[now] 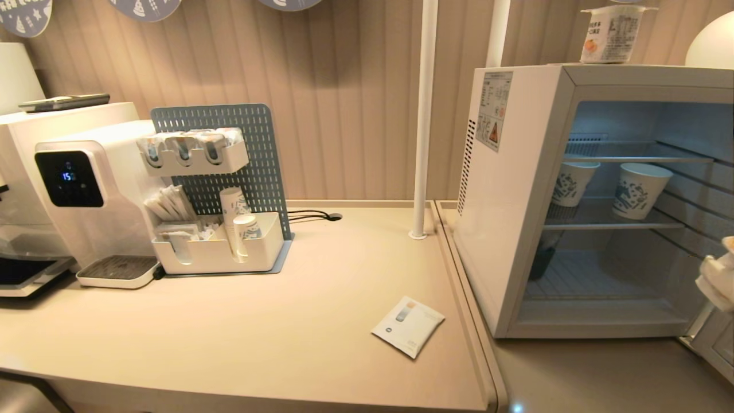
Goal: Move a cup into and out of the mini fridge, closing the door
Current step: Place the yoghurt on the table
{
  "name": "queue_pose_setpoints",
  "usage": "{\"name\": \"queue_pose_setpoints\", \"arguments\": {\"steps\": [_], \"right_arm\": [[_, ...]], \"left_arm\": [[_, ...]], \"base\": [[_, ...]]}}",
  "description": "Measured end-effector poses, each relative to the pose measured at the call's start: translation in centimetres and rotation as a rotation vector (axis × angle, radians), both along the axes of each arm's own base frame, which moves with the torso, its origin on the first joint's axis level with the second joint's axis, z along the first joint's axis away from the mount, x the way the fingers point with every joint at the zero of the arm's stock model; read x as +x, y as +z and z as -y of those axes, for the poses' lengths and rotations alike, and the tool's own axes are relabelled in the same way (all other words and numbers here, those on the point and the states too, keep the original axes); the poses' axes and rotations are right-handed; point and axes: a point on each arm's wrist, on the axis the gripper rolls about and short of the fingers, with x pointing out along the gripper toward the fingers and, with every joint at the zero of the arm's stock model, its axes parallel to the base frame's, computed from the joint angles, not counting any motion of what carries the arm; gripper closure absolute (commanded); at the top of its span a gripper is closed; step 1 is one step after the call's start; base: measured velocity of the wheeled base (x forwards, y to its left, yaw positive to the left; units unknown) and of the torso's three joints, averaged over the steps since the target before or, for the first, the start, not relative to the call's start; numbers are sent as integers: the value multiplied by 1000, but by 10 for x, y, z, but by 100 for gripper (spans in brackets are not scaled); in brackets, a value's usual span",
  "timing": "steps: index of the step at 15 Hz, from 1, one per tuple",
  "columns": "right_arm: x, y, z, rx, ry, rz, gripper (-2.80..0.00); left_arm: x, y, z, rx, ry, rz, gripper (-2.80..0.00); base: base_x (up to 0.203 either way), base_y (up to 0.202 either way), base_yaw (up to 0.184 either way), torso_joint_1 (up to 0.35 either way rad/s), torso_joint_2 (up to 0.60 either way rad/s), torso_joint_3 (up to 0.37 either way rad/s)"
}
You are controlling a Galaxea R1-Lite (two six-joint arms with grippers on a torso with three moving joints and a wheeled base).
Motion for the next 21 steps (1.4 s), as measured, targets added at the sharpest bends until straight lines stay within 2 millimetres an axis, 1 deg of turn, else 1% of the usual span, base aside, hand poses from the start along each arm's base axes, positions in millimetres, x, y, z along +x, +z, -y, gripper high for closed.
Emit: {"name": "queue_pose_setpoints", "arguments": {"steps": [2,3,5,6,7,8,10,12,16,18,20,21], "right_arm": [[-34,16,-4,12,-12,14,0],[-53,19,-6,15,-30,9,0],[-87,13,-9,15,-59,9,0],[-99,7,-11,13,-66,20,0],[-106,-1,-11,13,-67,26,0],[-110,-6,-12,15,-52,30,0],[-116,-11,-14,42,58,12,0],[-121,-19,-13,43,55,27,0],[-141,-42,-11,29,27,121,0],[-143,-51,-10,22,-6,159,0],[-138,-63,-9,-5,-34,191,0],[-134,-73,-9,-40,-39,192,0]], "left_arm": [[0,0,0,0,1,0,0],[0,0,0,0,1,0,0],[0,0,0,0,1,0,0],[0,0,0,0,0,0,0],[0,0,0,0,0,0,0],[0,0,0,0,0,0,0],[0,0,0,0,1,0,0],[0,0,0,0,1,0,0],[0,0,0,0,1,0,0],[0,0,0,0,1,0,0],[0,0,0,0,0,0,0],[0,0,0,0,1,0,0]], "base": [[0,0,0,0,0,0],[0,0,0,0,0,0],[0,0,0,0,0,0],[0,0,0,0,0,0],[0,0,0,0,0,0],[0,0,0,0,0,0],[0,0,0,0,0,0],[0,0,0,0,0,0],[0,0,0,0,0,0],[0,0,0,0,0,0],[0,0,0,0,0,0],[0,0,0,0,0,0]]}}
